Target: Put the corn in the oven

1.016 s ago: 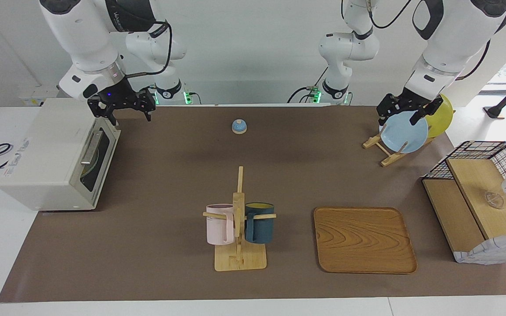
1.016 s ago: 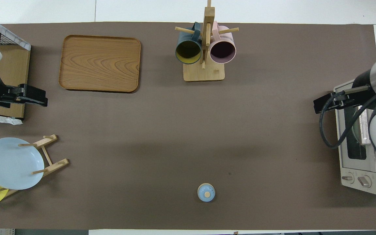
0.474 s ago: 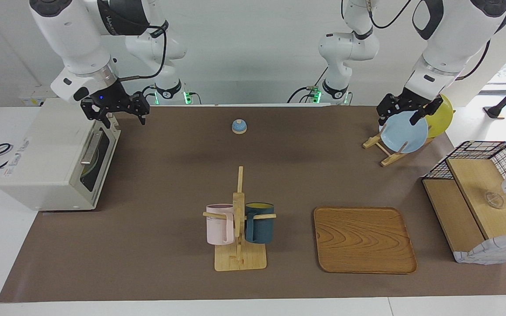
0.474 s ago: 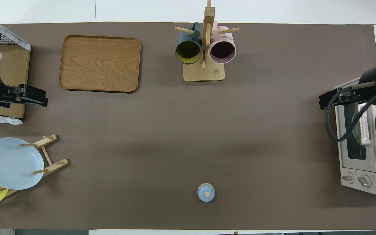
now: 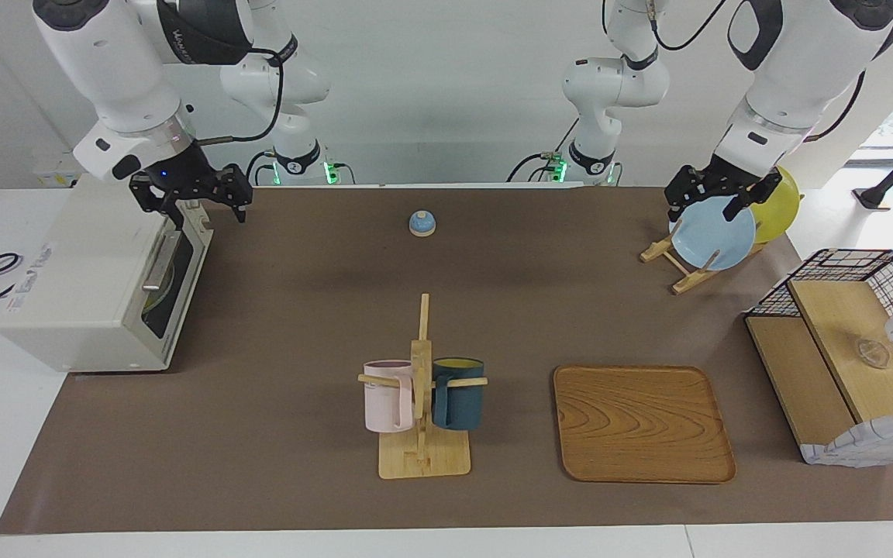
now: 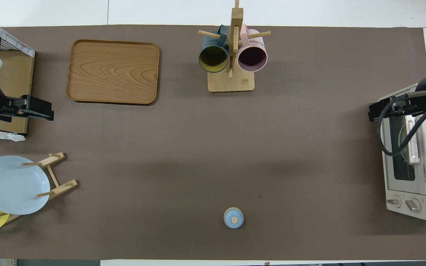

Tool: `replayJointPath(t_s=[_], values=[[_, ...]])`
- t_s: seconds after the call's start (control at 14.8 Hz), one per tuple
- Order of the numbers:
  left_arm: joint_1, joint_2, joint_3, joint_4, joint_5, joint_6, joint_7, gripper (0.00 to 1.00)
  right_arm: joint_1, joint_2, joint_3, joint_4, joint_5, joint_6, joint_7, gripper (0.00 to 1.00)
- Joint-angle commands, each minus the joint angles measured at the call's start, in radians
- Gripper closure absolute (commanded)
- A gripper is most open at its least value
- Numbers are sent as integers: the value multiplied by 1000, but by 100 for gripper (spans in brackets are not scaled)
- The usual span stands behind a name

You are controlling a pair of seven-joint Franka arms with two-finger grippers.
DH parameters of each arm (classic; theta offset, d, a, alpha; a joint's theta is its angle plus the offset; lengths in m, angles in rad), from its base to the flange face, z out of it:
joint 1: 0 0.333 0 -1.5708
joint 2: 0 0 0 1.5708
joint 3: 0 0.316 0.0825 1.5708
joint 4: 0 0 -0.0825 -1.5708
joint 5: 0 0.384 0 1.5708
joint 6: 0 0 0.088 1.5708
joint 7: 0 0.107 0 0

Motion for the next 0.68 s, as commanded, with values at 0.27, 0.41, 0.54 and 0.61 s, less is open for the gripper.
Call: replayJointPath(t_s=[0.27,0.41,0.54,0.61], values=[[7,-5,-7,9,21,-20,2,0,13,19,-19,29,-4,-32,11,0],[7,-5,-7,7,21,-20,2,0,15,19,-24,33,-4,-40,11,0],[7,-5,-7,7,21,-20,2,0,25,28,-31,44,-4,-55,11,0],[7,-5,-7,7,21,-20,2,0,26,36,-36,70,-3,-78,11,0]])
